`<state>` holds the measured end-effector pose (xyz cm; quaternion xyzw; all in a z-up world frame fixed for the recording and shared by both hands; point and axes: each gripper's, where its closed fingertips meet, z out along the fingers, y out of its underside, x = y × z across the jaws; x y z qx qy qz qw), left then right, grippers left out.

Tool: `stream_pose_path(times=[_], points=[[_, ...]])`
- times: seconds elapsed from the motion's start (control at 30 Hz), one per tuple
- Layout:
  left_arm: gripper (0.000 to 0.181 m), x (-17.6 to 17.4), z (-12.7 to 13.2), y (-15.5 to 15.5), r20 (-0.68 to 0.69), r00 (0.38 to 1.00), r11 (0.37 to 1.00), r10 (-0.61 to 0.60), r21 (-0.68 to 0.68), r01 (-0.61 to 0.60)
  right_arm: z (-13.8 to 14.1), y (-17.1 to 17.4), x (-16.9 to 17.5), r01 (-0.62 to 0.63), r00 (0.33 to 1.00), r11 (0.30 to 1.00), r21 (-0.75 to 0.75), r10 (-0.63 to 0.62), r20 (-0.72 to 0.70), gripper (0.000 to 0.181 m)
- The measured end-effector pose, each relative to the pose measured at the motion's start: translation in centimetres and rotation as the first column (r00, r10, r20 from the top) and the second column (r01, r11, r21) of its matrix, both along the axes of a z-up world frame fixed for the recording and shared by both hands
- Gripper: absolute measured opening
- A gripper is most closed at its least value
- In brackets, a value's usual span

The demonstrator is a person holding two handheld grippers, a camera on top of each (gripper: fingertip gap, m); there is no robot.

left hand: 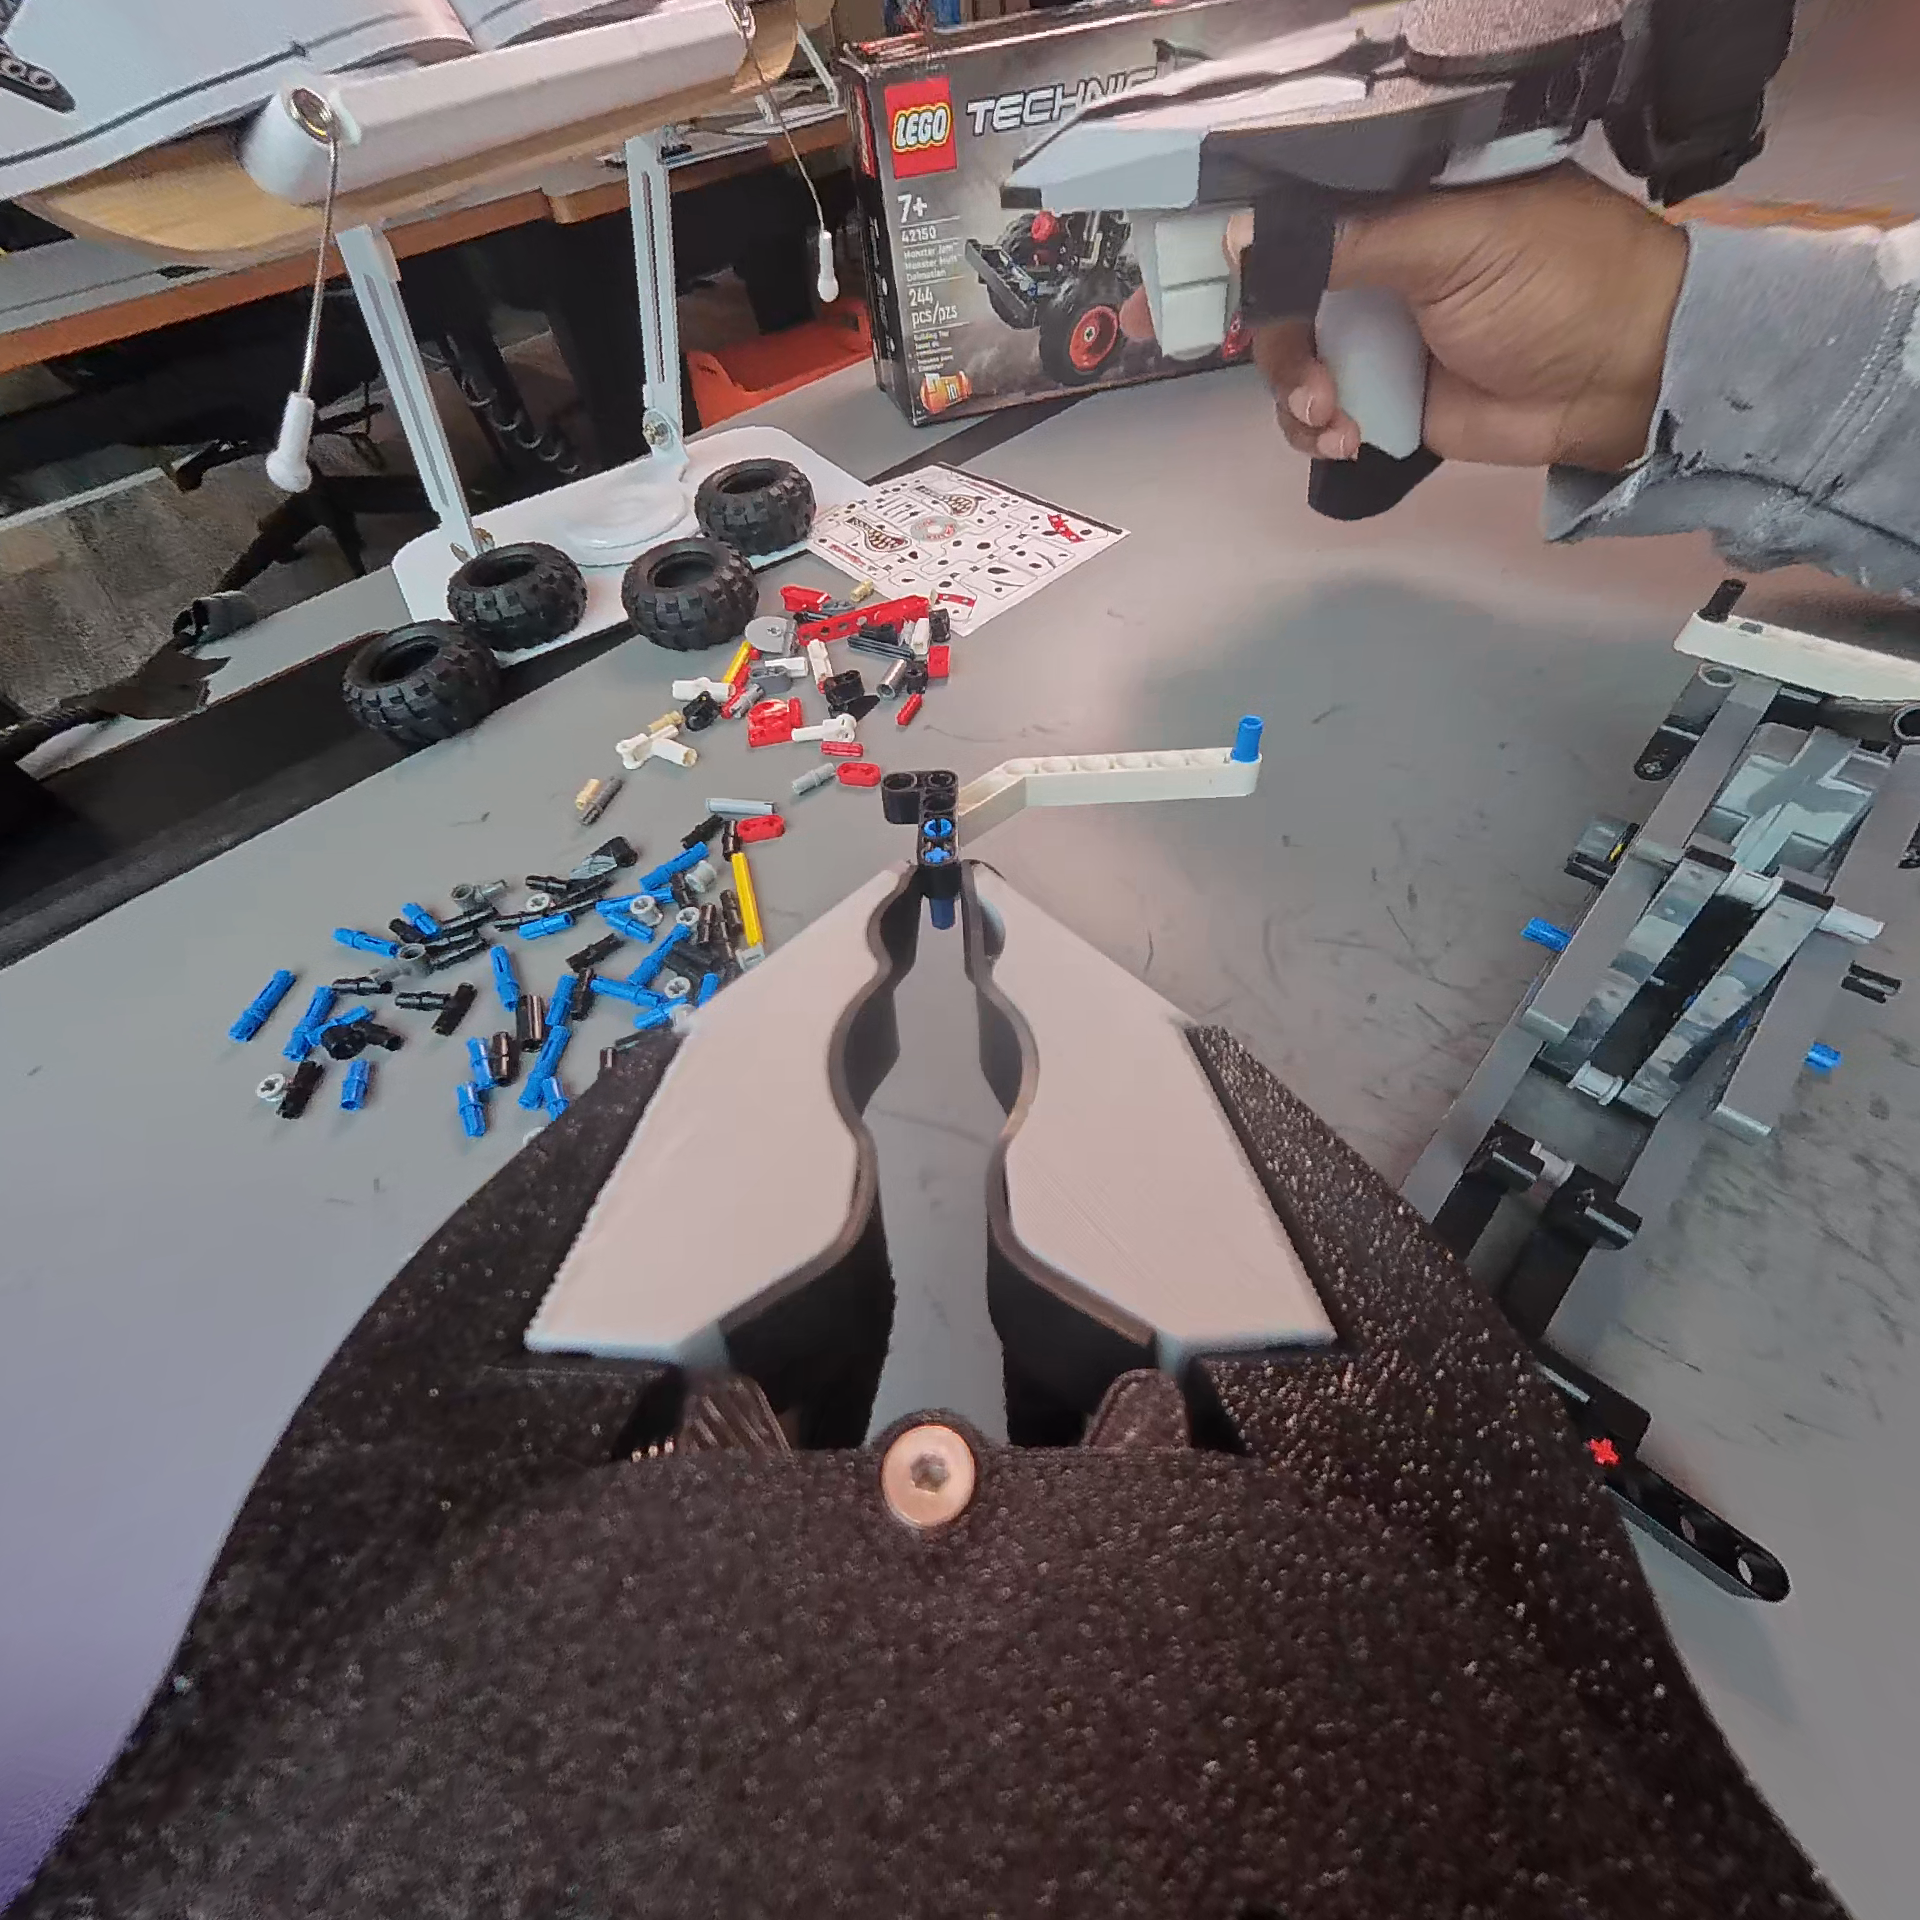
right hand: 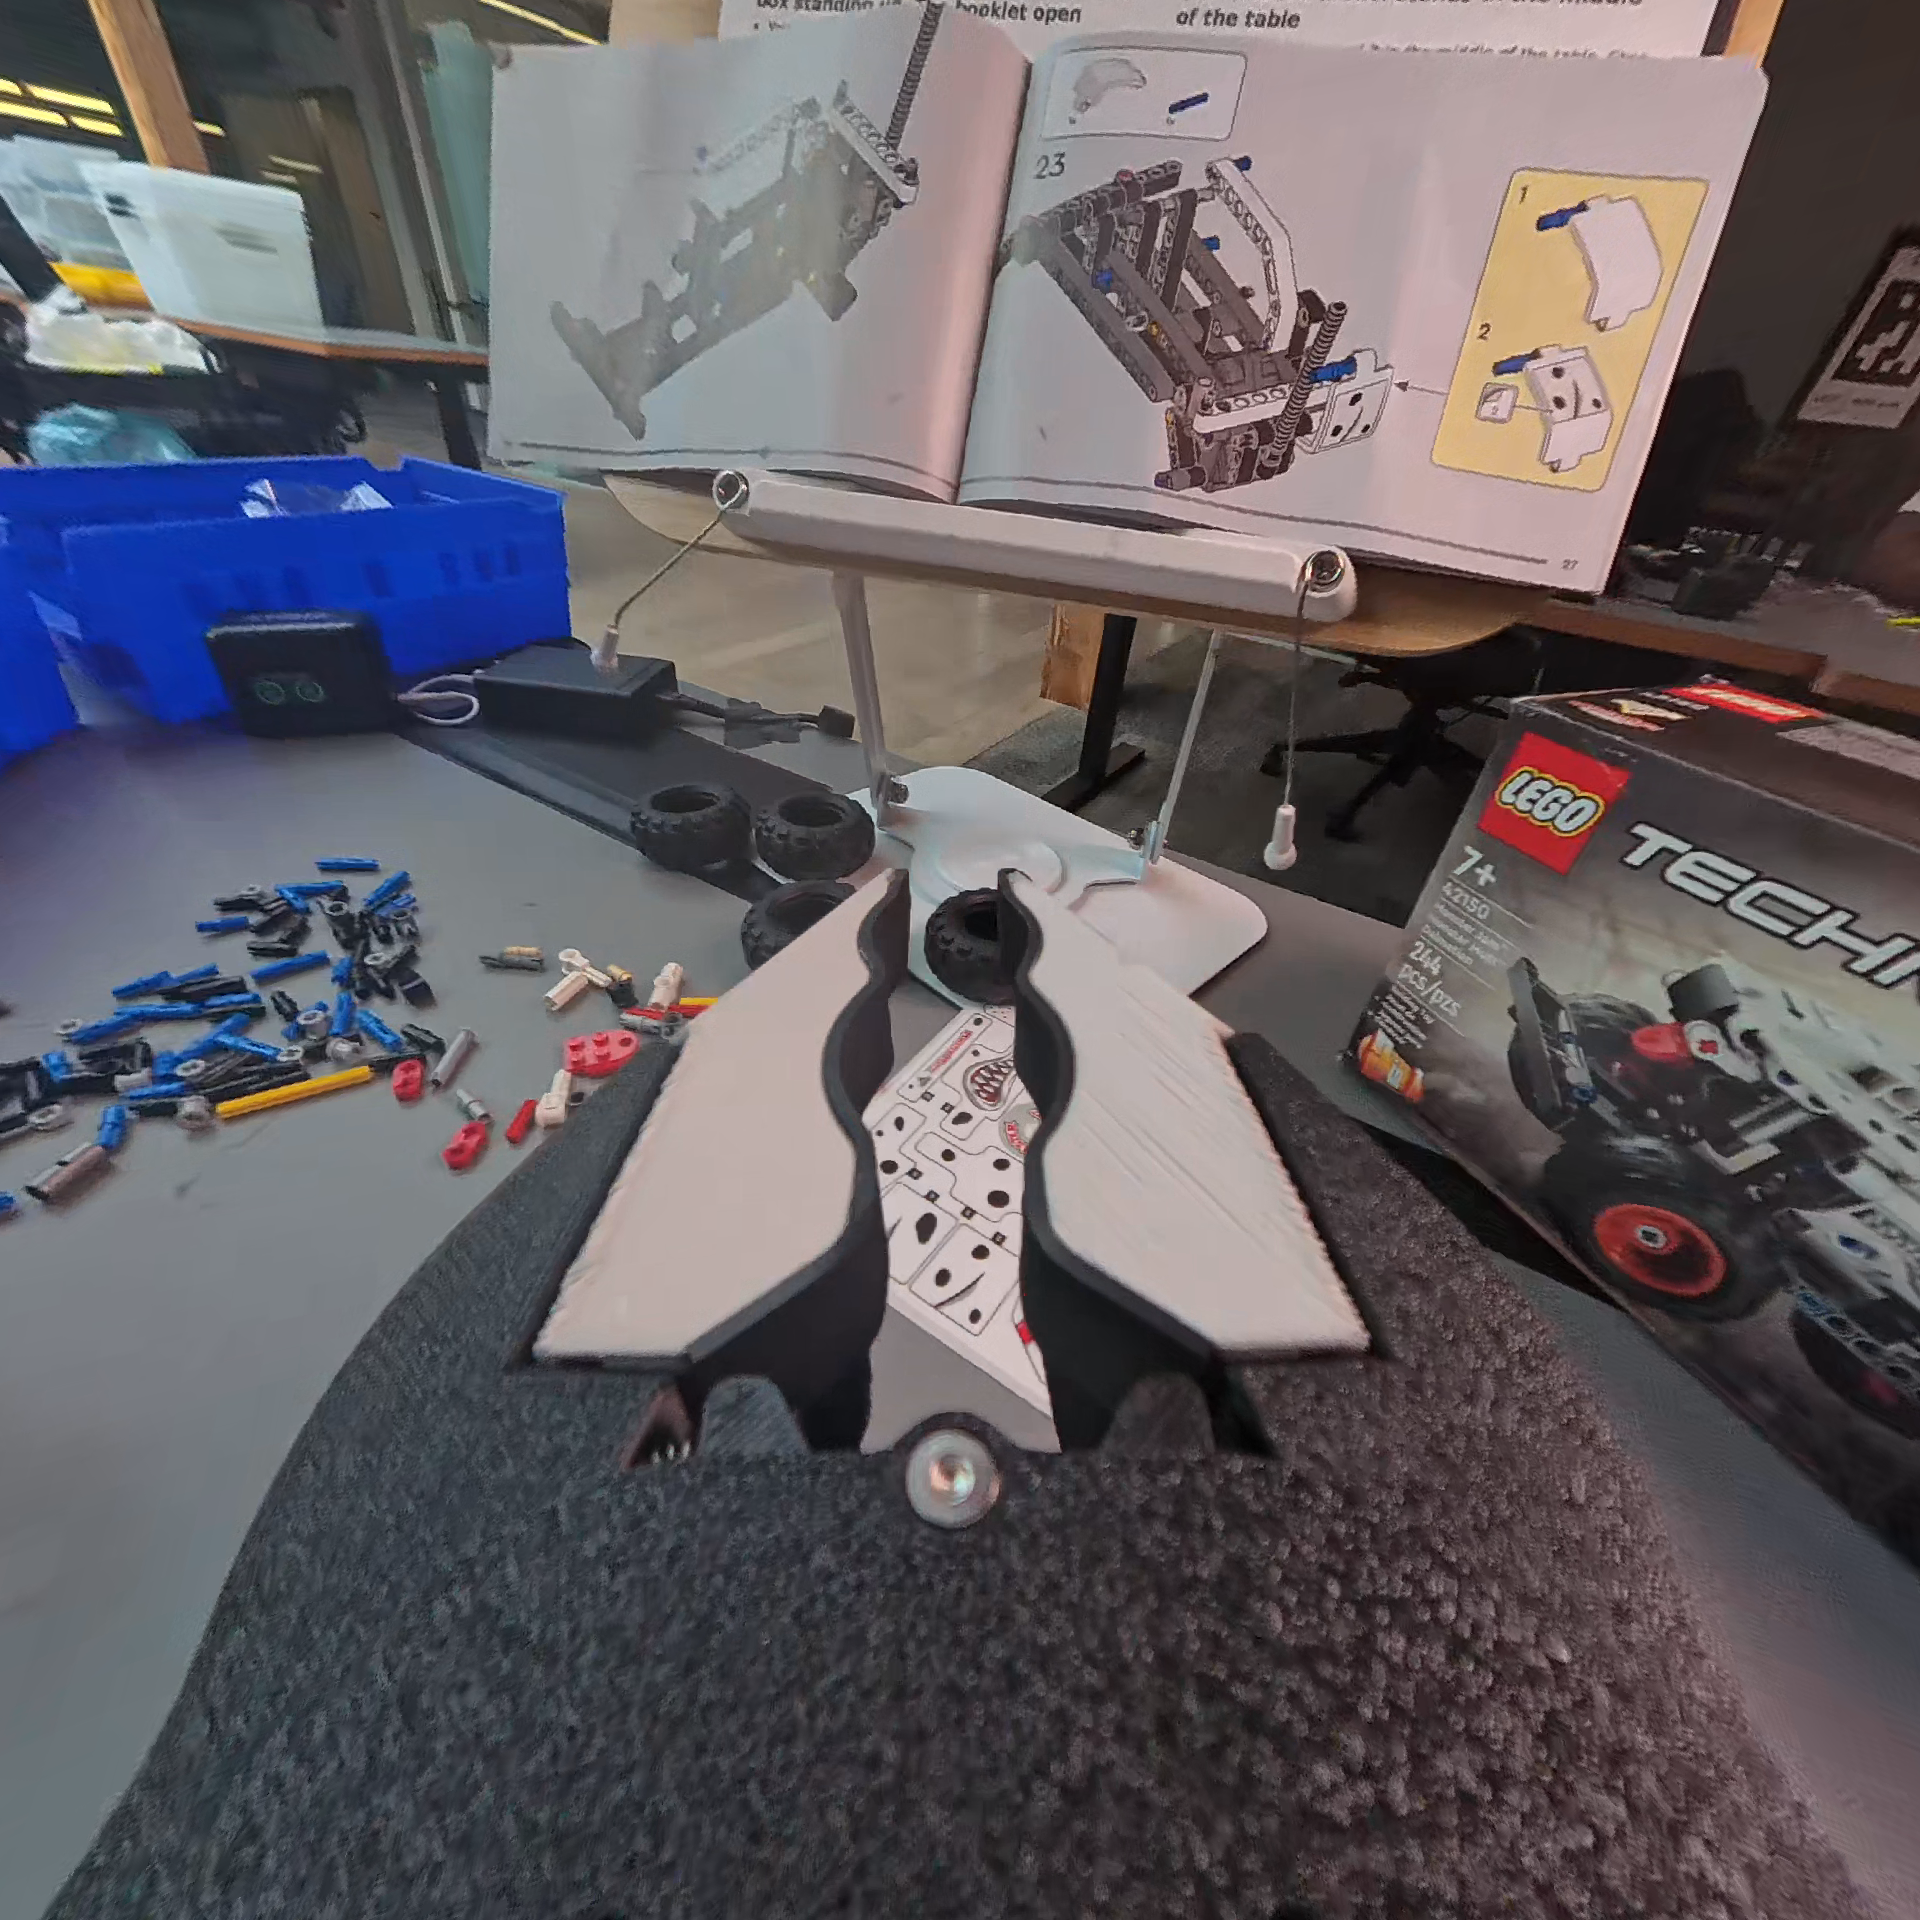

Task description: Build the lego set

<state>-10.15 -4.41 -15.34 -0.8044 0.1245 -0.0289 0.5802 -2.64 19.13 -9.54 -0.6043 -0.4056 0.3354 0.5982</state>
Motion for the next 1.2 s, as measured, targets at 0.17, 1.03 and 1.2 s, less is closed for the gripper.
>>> stream_pose_path(times=[0.17, 1.03, 1.2], points=[[0.008, -0.1, 1.5, 0.0, 0.066, 0.998, 0.997, -0.022, 0.077, 0.017, 0.2, -5.3, -0.6, -0.164, 0.981, 0.986, -0.015, 0.161, -0.107, 0.046], [0.009, 10.1, 5.4, 1.4, 0.681, 0.54, 0.823, -0.495, 0.169, 0.542, 2.7, -21.2, 1.3, -0.591, 0.801, 0.788, 0.172, 0.598, 0.016, 0.005], [0.016, 9.4, 4.0, 2.2, 0.571, 0.699, 0.876, -0.431, 0.079, 0.475, 1.4, -20.4, 0.7, -0.566, 0.824, 0.815, 0.125, 0.565, 0.046, 0.004]])
